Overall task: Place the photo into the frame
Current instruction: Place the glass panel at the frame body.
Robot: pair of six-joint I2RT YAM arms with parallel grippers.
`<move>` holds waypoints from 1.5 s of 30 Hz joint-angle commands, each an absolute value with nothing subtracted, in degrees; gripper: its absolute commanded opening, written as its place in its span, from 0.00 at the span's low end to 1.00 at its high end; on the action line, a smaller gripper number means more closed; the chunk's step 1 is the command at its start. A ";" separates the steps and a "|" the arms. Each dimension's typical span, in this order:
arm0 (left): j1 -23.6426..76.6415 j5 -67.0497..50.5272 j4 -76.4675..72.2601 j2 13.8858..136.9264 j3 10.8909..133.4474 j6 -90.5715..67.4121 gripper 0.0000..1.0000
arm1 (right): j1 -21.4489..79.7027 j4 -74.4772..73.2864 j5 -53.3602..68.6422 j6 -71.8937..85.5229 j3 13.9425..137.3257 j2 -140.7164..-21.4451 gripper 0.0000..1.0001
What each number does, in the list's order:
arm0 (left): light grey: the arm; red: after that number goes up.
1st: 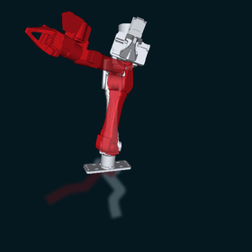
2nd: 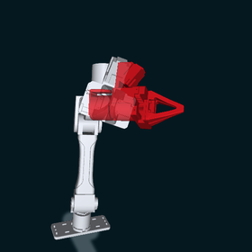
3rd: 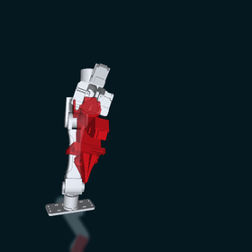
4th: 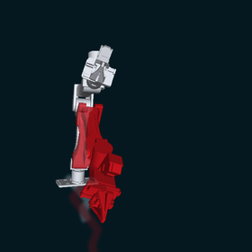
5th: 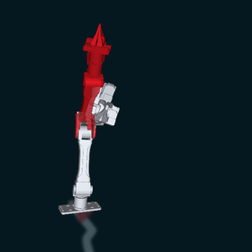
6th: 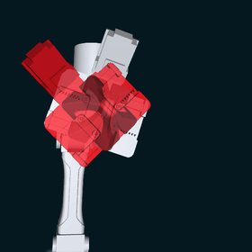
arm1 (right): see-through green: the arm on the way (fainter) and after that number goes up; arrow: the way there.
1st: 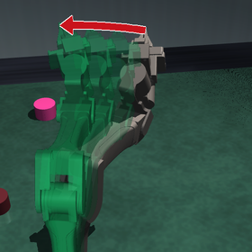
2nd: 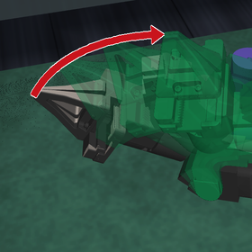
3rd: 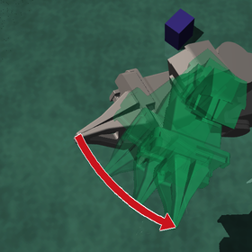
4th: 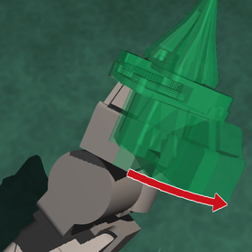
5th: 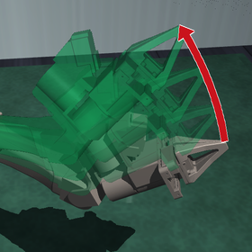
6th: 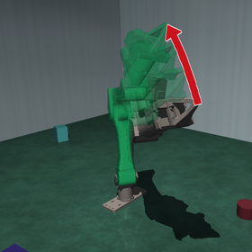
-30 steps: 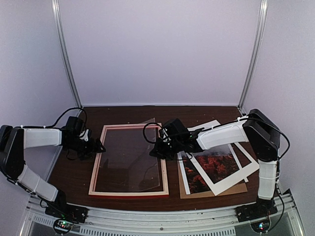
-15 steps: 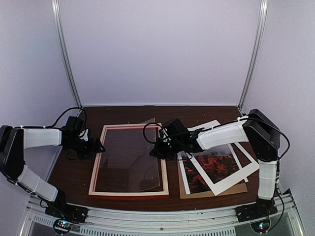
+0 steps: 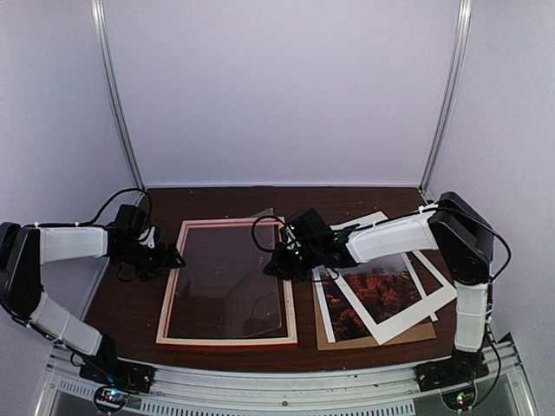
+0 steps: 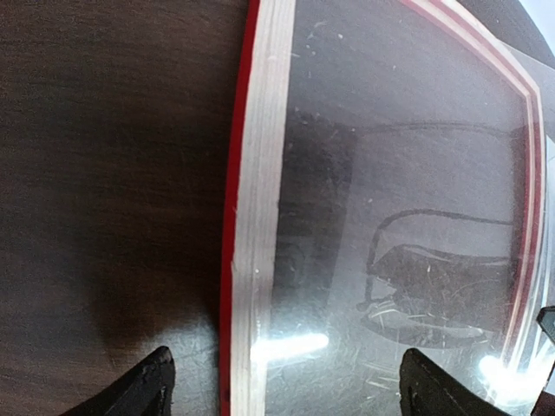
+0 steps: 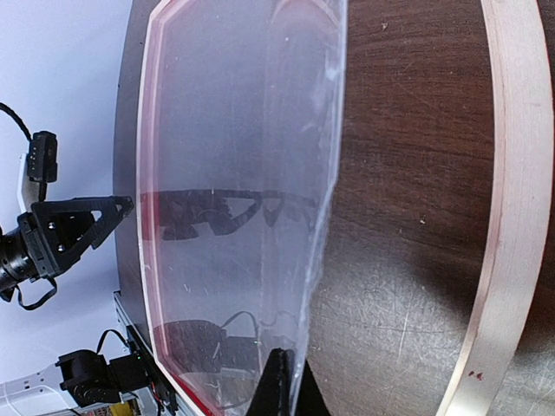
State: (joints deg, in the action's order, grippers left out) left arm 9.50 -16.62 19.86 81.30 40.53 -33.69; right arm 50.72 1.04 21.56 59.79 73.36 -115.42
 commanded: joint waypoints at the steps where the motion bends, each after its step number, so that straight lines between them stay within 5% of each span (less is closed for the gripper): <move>1: 9.85 -15.60 19.98 80.07 41.70 -32.48 0.91 | 50.18 -1.12 19.72 58.22 75.27 -115.77 0.00; 45: 9.87 -8.61 23.51 76.29 42.35 -32.61 0.98 | 50.18 -1.08 18.14 59.54 73.37 -114.84 0.00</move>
State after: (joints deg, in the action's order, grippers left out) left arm 9.50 -9.56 23.73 77.38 40.77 -33.50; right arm 50.41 -0.62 21.50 59.05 74.00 -115.42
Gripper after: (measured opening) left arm 0.976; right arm 0.007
